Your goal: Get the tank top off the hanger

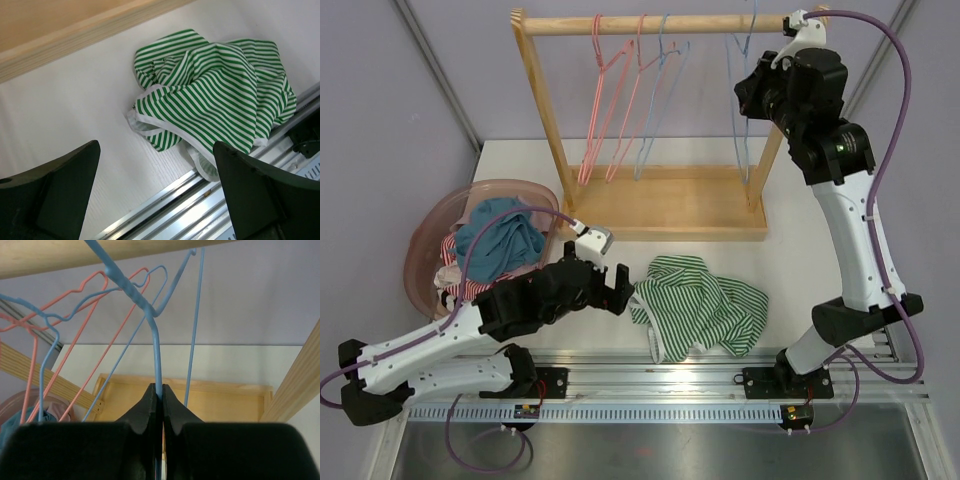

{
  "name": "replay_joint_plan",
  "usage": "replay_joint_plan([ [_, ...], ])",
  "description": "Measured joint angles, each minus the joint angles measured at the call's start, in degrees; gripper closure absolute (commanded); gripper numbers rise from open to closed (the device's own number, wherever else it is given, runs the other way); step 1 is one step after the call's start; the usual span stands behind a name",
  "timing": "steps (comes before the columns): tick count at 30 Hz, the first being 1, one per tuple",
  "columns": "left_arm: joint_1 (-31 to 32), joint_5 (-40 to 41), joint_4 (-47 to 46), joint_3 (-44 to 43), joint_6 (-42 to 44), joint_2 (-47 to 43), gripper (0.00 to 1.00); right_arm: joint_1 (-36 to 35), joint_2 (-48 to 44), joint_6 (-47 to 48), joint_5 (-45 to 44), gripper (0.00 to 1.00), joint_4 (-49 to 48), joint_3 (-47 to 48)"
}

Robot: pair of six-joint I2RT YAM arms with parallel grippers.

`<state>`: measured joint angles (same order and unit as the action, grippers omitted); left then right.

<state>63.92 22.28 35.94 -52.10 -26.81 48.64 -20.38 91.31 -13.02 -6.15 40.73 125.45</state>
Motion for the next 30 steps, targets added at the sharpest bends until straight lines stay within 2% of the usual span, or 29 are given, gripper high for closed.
replay_joint_plan([
  [9,5.2,0.5,-4.4,2.1,1.1,-0.5,0.01,2.3,4.5,-0.4,1.3,0.99,2.5,-0.4],
  [11,5.9,0.9,-5.2,2.1,1.5,0.5,0.01,2.4,4.2,-0.5,1.3,0.83,2.2,-1.4],
  [12,6.2,1.0,-5.7,2.1,1.6,1.4,0.01,2.4,3.9,-0.6,1.4,0.51,2.2,-2.1],
  [14,6.6,1.2,-6.7,2.1,2.0,3.6,0.01,2.4,3.2,-0.8,1.6,0.22,2.1,-3.1],
  [17,6.8,1.3,-8.7,1.9,2.9,7.4,0.01,2.4,0.7,-0.9,2.1,0.02,2.0,-5.5],
  [24,7.3,1.2,-14.7,0.7,5.0,17.0,0.01,2.4,-12.8,-0.3,2.7,0.01,0.4,-17.2],
  [30,7.3,0.3,-19.9,0.2,6.2,25.9,0.01,2.4,-30.8,-0.3,6.3,0.0,-1.2,-30.0],
])
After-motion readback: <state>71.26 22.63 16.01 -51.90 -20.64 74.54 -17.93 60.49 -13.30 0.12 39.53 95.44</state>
